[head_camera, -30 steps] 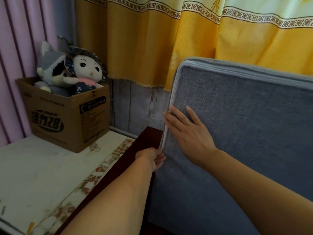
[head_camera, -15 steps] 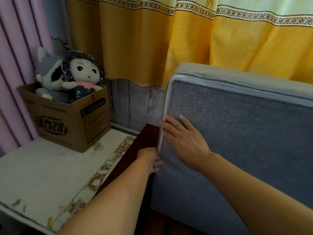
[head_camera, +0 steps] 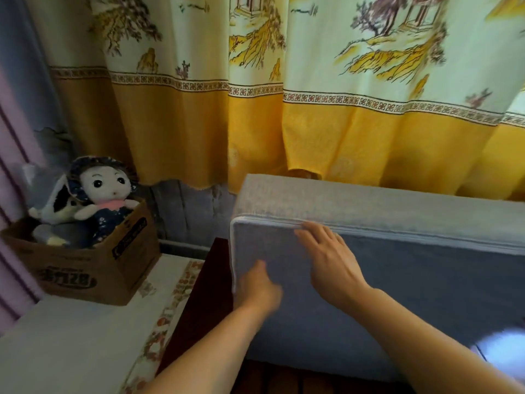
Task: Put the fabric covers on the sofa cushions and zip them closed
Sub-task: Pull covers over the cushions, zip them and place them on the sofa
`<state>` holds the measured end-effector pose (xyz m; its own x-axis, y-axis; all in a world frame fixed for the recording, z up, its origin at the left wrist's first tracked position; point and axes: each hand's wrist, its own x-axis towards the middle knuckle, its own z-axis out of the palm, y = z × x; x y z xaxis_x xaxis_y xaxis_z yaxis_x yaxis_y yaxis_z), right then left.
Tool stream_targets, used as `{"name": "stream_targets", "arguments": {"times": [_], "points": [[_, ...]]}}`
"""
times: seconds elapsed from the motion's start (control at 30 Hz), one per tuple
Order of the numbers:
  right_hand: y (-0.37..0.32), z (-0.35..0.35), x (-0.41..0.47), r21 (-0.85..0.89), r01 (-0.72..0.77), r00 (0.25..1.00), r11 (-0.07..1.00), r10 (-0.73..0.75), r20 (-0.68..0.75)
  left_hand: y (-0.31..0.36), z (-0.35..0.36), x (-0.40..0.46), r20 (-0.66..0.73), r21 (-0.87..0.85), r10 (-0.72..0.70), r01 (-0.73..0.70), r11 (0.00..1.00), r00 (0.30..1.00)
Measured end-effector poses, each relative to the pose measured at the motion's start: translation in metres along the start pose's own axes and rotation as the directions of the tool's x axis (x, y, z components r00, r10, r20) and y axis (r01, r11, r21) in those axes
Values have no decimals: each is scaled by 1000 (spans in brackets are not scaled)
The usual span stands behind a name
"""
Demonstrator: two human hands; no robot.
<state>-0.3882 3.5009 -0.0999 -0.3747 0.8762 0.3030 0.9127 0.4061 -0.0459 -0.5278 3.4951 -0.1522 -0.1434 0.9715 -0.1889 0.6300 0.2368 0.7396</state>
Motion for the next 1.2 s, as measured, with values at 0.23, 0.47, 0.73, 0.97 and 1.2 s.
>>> {"name": "stream_targets", "arguments": {"times": [0.23,0.47,0.73,0.97,1.2], "points": [[103,-53,-29,-136,-300,952,944,305,12,106,22,-6,-68,487,692,-581,652,719],[204,-59,-47,-201,-318,916,926,355,186,167,89,16,41,691,507,-391,608,861],[210,-27,-84,-131,-298,953,946,303,20,149,113,-2,-125,762,556,-279,584,822],[181,-26,-138,-81,-310,950,947,307,-49,136,112,-59,-98,780,580,-299,550,809],[122,-3,-229,-152,-380,917,912,350,-190,84,110,-146,11,774,670,-431,465,743]]}}
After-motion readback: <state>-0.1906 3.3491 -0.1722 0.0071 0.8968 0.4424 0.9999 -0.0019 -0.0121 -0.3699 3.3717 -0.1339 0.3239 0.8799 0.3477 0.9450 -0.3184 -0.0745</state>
